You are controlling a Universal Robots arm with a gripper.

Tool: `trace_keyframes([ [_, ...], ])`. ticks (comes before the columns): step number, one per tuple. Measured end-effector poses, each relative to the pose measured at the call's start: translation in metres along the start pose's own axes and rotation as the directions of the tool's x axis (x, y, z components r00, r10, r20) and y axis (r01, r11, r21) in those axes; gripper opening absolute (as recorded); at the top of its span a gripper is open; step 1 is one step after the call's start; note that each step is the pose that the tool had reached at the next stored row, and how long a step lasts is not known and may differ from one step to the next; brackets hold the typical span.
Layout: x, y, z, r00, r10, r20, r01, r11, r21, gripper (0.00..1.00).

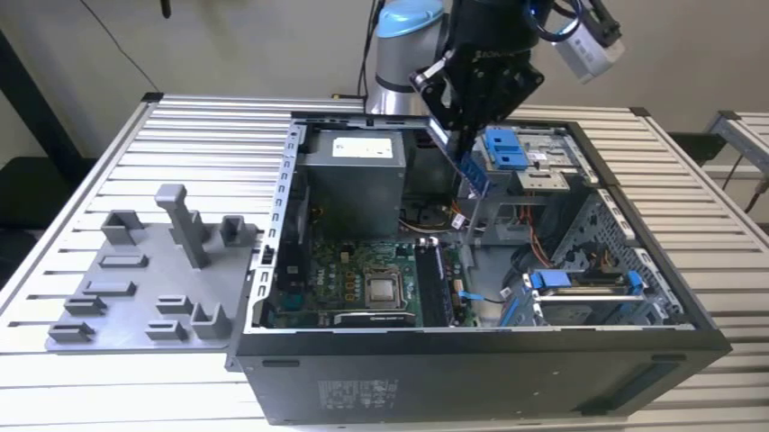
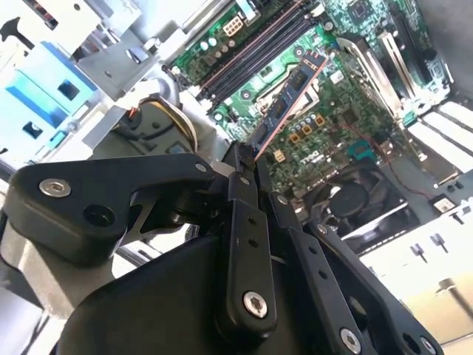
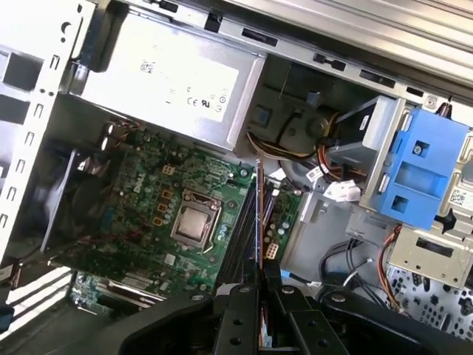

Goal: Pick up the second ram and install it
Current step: 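Insert the second ram into the second slot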

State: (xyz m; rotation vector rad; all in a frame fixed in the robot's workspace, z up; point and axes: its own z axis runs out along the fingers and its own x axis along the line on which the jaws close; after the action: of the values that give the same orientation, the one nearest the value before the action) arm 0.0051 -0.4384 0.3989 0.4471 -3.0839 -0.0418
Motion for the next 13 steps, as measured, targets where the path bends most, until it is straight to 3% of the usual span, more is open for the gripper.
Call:
trace_keyframes([
  [4, -0.0001, -0.0001, 0.0008, 0.9984, 0.056, 0.0018, -0.056, 0.9984, -0.0014, 0.14],
  [7, -0.0001, 0.0, 0.0013, 0.9946, 0.104, 0.0031, -0.104, 0.9946, -0.0025, 0.14],
  [13, -0.0001, -0.0001, 0.002, 0.9796, 0.201, 0.0058, -0.201, 0.9796, -0.005, 0.14],
])
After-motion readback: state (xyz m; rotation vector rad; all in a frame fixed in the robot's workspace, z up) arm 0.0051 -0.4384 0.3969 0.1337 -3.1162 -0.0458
